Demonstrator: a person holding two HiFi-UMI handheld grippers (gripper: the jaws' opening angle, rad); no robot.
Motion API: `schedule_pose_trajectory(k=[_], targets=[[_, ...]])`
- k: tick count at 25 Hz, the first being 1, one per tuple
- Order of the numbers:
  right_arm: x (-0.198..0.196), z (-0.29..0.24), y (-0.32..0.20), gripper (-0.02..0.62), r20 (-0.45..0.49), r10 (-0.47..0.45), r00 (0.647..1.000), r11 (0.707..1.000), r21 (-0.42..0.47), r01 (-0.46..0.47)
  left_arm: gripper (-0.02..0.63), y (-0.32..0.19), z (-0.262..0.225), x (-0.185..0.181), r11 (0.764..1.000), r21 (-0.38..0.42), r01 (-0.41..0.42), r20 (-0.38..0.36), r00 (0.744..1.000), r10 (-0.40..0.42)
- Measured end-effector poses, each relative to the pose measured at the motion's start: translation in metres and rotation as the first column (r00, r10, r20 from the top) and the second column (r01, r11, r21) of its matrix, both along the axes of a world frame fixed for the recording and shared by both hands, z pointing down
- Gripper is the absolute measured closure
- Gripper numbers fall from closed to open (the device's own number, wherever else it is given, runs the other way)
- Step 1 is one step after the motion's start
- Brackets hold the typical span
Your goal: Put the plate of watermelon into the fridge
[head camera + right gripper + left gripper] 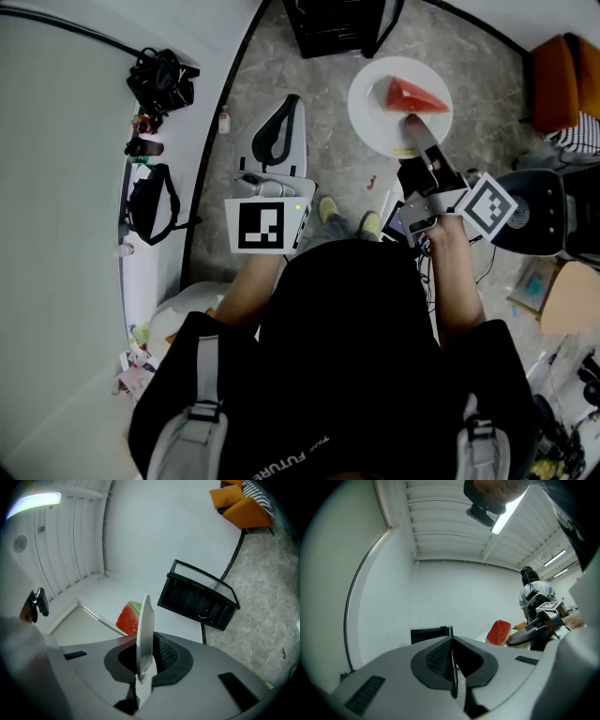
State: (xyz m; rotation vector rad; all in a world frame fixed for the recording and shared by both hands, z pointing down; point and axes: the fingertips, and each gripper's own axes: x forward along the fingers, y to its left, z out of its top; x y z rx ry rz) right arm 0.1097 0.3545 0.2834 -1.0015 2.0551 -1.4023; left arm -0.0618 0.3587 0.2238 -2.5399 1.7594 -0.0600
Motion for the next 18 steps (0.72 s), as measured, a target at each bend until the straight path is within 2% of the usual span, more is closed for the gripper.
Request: schedule_pose_trajectory(k=[5, 9, 18], targets=[[-0.029, -0.001, -0.020, 0.569, -0.003, 0.006, 1.000, 1.000, 0.003, -0.006, 0.592, -0.019, 0.004, -0.027, 1.000, -0.002, -0.003, 0.016, 1.000, 0.003], [-0.065, 0.003, -0.043, 0.569, -0.010, 0.009, 1.000, 1.000, -0.002, -0.009, 0.592, -0.042, 0.010, -0.059, 1.000, -0.004, -0.015, -0.007, 1.000, 0.015], [-0.064, 0.001, -0.044, 0.569, 0.004, 0.020, 1.000, 1.000, 0.012, -0.020, 0.592, -0.040, 0.012, -0.048, 0.999, -0.008, -0.043, 0.012, 0.999, 0.043]])
